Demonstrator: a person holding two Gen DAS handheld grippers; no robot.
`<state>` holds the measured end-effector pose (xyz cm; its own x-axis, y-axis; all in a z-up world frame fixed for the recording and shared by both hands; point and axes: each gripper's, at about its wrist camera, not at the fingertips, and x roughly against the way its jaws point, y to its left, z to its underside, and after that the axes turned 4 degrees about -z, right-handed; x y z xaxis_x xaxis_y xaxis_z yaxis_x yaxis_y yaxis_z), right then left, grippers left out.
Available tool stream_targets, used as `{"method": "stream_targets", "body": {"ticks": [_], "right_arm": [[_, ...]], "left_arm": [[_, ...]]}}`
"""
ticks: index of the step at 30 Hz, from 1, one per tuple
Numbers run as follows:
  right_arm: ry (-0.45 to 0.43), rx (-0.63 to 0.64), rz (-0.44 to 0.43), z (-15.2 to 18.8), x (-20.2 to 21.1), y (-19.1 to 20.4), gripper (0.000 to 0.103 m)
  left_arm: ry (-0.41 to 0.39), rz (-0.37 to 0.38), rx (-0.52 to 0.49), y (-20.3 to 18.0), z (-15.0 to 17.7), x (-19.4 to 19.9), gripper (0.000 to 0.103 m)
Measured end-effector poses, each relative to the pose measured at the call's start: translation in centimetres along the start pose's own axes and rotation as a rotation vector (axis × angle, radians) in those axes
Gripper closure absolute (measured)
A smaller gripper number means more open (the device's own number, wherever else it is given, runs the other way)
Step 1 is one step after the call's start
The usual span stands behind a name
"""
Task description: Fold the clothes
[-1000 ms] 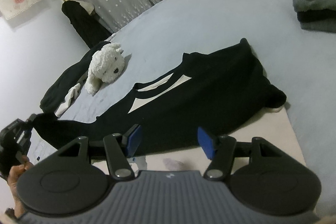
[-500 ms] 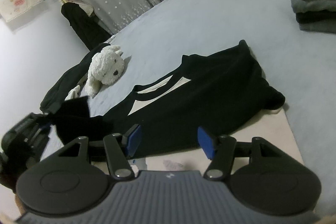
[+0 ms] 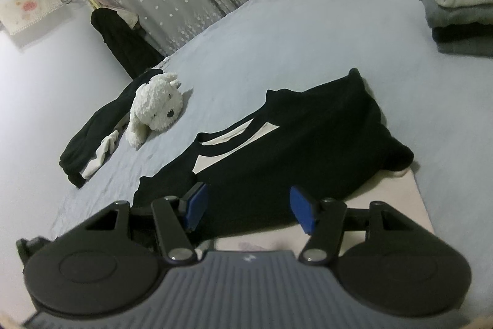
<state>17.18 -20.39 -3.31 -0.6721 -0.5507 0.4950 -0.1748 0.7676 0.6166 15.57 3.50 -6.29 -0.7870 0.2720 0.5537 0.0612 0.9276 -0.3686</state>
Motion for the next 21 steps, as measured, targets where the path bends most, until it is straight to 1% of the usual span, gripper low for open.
{"method": "stream_targets", "body": {"ticks": [1, 2, 3, 4, 7, 12, 13, 15, 16, 17, 18, 21], "right_arm": [[0.003, 0.001, 0.001, 0.0, -0.1, 0.0, 0.039], [0.007, 0.002, 0.000, 0.1, -0.2, 0.1, 0.039], [0.012, 0.005, -0.001, 0.1, -0.3, 0.2, 0.039], [0.018, 0.008, -0.003, 0.2, -0.4, 0.4, 0.039], [0.032, 0.039, -0.013, 0.4, -0.6, 1.3, 0.039], [0.039, 0.113, -0.032, 0.8, -1.4, 3.7, 0.039], [0.042, 0.123, -0.036, 0.9, -1.7, 4.2, 0.039], [0.054, 0.154, -0.038, 1.3, -2.6, 5.4, 0.039], [0.060, 0.177, -0.038, 1.5, -3.2, 6.1, 0.039], [0.066, 0.199, -0.038, 1.8, -3.7, 6.9, 0.039], [0.072, 0.221, -0.039, 2.1, -4.3, 7.6, 0.039], [0.094, 0.289, -0.047, 3.1, -6.7, 9.8, 0.039]], "left_arm": [[-0.002, 0.006, -0.026, -0.1, -0.2, 0.8, 0.051], [-0.003, 0.017, -0.047, -0.2, -0.5, 1.6, 0.047], [-0.004, 0.028, -0.068, -0.2, -0.7, 2.4, 0.046], [-0.005, 0.035, -0.089, -0.1, -1.0, 3.3, 0.045], [-0.015, 0.016, -0.145, 0.5, -1.5, 5.9, 0.045], [-0.036, -0.070, -0.106, 4.6, -2.8, 8.3, 0.046], [-0.042, -0.092, -0.085, 5.6, -2.9, 8.4, 0.048], [-0.055, -0.135, -0.040, 7.8, -3.2, 8.3, 0.068], [-0.062, -0.157, -0.017, 8.9, -3.4, 8.2, 0.083], [-0.067, -0.172, -0.001, 9.8, -3.7, 8.0, 0.086], [-0.073, -0.186, 0.013, 10.6, -4.1, 7.8, 0.085], [-0.079, -0.194, 0.076, 12.7, -5.1, 7.0, 0.086]]}}
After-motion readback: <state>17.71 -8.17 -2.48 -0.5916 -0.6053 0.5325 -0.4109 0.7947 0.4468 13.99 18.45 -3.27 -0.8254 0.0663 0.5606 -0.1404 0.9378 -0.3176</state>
